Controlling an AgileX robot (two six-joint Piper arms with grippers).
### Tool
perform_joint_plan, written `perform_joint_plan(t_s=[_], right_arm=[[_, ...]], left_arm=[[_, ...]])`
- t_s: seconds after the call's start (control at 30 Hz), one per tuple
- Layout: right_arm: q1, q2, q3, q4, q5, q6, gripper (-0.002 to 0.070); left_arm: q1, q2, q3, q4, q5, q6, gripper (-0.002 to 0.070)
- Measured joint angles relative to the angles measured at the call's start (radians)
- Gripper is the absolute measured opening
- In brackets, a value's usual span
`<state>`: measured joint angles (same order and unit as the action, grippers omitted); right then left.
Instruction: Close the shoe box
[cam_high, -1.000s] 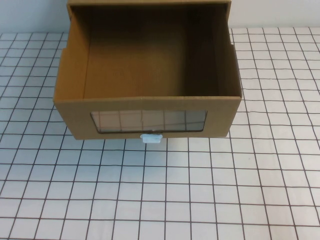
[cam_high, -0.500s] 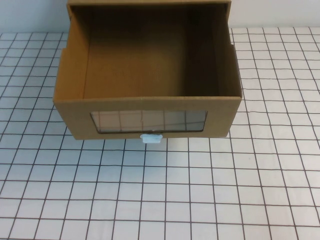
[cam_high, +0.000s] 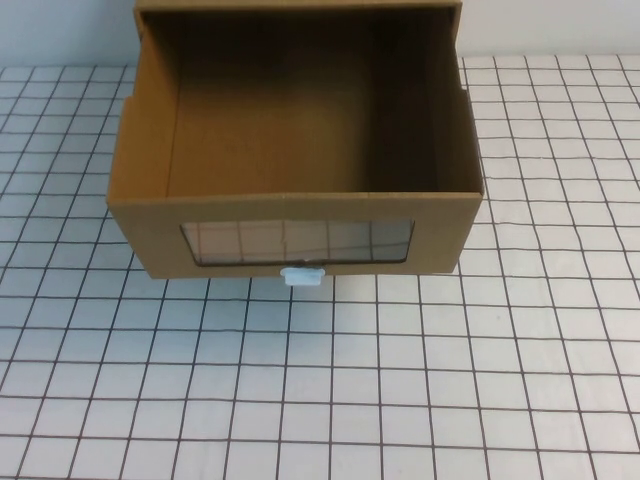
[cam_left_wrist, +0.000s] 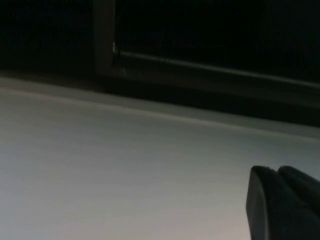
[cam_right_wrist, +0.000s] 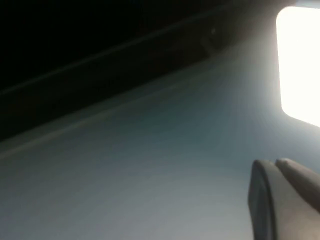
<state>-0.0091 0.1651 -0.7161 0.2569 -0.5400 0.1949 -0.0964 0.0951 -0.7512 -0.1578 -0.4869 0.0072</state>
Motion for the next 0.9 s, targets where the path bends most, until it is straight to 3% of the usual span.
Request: perform_joint_plan(t_s=[0.07, 0.27, 0.37, 0.5, 0.6, 0.9], right_arm=[[0.000, 0.061, -0.109, -0.011, 0.168, 0.023, -0.0014], [0.000, 0.314, -0.439, -0.096, 0.924, 0.026, -0.0014], [0.009, 0.435, -0.536, -0.098, 1.158, 0.007, -0.0013], [0.013, 0.543, -0.566, -0.072, 1.274, 0.000, -0.0014], [0.013, 0.580, -0.566, -0.073, 1.304, -0.004, -0.0014], [0.039, 0.704, -0.568, 0.060, 1.317, -0.070, -0.0014]], left_arm=[[0.000, 0.059, -0.080, -0.046, 0.107, 0.017, -0.0005], [0.000, 0.287, -0.346, -0.085, 0.581, 0.056, -0.0005], [0.000, 0.417, -0.470, -0.081, 0.829, 0.058, -0.0005], [0.000, 0.595, -0.546, -0.079, 1.103, -0.007, -0.0005], [0.000, 0.703, -0.551, -0.066, 1.207, -0.038, -0.0005], [0.000, 0.953, -0.551, -0.037, 1.271, -0.038, -0.0005]])
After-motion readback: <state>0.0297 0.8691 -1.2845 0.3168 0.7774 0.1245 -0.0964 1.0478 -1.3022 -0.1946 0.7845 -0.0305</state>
